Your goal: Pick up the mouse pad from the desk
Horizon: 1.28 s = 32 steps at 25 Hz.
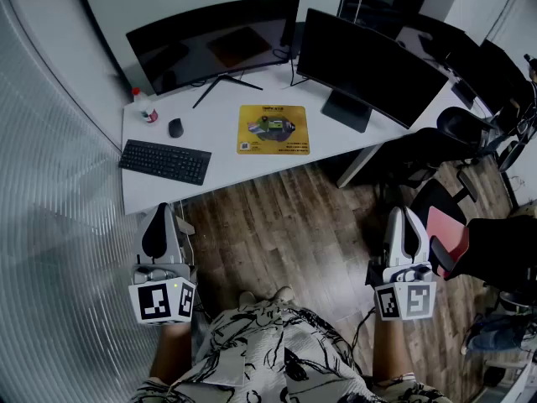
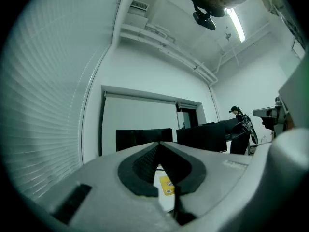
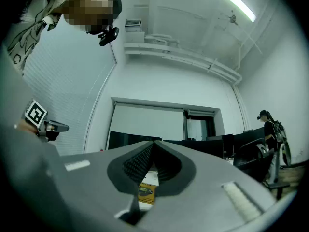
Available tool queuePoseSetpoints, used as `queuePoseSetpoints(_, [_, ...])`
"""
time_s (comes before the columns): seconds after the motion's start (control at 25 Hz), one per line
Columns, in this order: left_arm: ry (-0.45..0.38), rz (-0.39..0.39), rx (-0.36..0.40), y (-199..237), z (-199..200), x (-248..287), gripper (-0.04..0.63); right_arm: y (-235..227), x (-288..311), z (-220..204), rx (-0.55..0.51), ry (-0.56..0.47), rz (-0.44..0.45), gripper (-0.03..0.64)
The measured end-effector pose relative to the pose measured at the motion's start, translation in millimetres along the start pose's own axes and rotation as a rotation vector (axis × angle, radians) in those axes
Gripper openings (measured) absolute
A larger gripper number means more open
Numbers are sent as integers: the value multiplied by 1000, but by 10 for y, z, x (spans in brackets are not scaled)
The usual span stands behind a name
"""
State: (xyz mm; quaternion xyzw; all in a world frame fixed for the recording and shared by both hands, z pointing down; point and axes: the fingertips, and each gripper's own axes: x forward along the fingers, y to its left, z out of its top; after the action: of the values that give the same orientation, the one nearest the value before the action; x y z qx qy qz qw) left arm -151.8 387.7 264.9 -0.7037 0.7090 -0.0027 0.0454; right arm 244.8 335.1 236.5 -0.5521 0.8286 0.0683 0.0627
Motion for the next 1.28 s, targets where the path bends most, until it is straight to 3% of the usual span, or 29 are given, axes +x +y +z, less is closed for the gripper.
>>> queuePoseSetpoints(0.52, [-2,-1,3,-5,-5,-25,3,77,-7,-12,10,-9,18,6])
queuePoseSetpoints(0.6, [2,4,10,6,-30,-19,3,119,11,40,37,-36,36,6])
queuePoseSetpoints(0.76, [16,-55,-30,-74,-63,-17,5,116,-26,-76,130,-38,59,8])
queuePoseSetpoints(0.96, [29,-63,10,-107,-101,-20,5,112,-9,-194,68,6,28,8])
queuePoseSetpoints(1.12, [34,-54,29,-152,-106,-19,105,133,-2,-255,73,21,62,96])
queuePoseSetpoints(1.28, [55,-21,19,-160,-133,3,275,88,13,-311,88,39,78,209])
